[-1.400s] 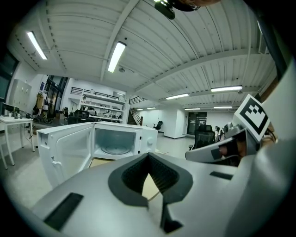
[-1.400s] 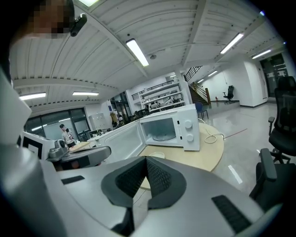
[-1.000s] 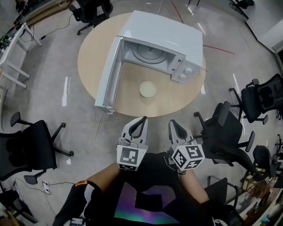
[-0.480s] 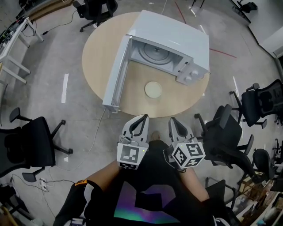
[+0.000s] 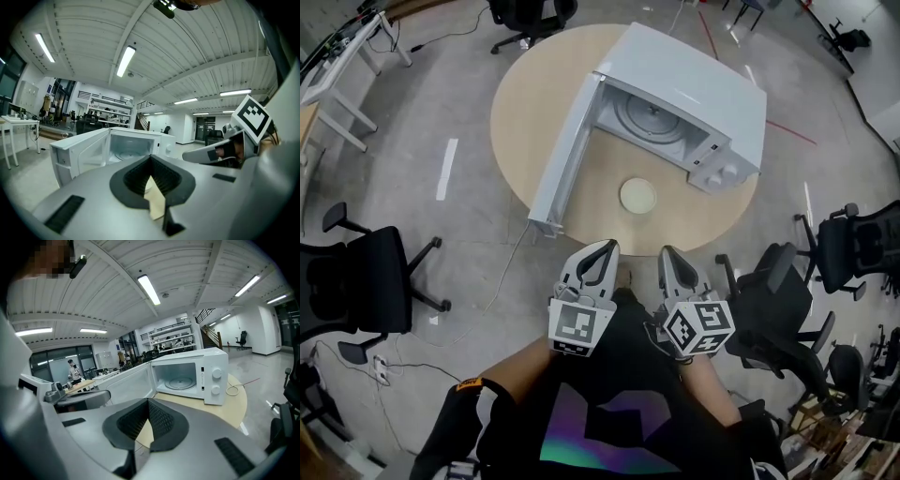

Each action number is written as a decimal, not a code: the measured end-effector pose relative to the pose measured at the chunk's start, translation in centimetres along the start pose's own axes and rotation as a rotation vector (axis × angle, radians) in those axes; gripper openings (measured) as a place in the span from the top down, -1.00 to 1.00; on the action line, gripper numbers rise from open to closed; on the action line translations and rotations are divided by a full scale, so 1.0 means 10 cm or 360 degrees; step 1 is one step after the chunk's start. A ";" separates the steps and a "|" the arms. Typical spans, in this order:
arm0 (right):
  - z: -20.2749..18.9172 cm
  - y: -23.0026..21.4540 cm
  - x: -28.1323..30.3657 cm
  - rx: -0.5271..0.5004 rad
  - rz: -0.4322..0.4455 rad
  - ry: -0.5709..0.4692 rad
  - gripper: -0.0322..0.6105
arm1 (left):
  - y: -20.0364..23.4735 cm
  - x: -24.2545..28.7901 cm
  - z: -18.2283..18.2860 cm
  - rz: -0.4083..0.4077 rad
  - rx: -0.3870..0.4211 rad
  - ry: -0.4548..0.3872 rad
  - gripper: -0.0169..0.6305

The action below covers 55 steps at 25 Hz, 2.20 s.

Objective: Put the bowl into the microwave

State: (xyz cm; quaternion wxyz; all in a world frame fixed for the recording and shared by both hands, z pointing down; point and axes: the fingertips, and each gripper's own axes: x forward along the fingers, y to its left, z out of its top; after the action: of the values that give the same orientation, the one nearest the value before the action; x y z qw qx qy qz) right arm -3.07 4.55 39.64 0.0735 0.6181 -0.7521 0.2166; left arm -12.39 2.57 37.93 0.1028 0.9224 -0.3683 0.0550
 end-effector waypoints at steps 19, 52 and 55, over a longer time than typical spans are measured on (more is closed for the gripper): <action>0.11 -0.81 0.63 0.0018 0.0199 0.0103 0.85 | 0.06 0.91 -0.06 0.0206 0.0025 0.0148 0.82; -0.10 -1.41 1.61 -0.0085 0.0465 0.0415 0.85 | 0.47 1.61 -0.29 0.0587 0.0005 0.0300 0.81; -0.12 -1.41 1.66 -0.0066 0.0440 0.0434 0.85 | 0.52 1.63 -0.28 0.0565 0.0013 0.0302 0.81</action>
State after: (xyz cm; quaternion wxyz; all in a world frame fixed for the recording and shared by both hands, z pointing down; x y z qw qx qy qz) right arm 6.60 -11.83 50.32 0.1570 0.4720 -0.8173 0.2909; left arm -4.30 -11.38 44.31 0.1218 0.8340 -0.5136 0.1604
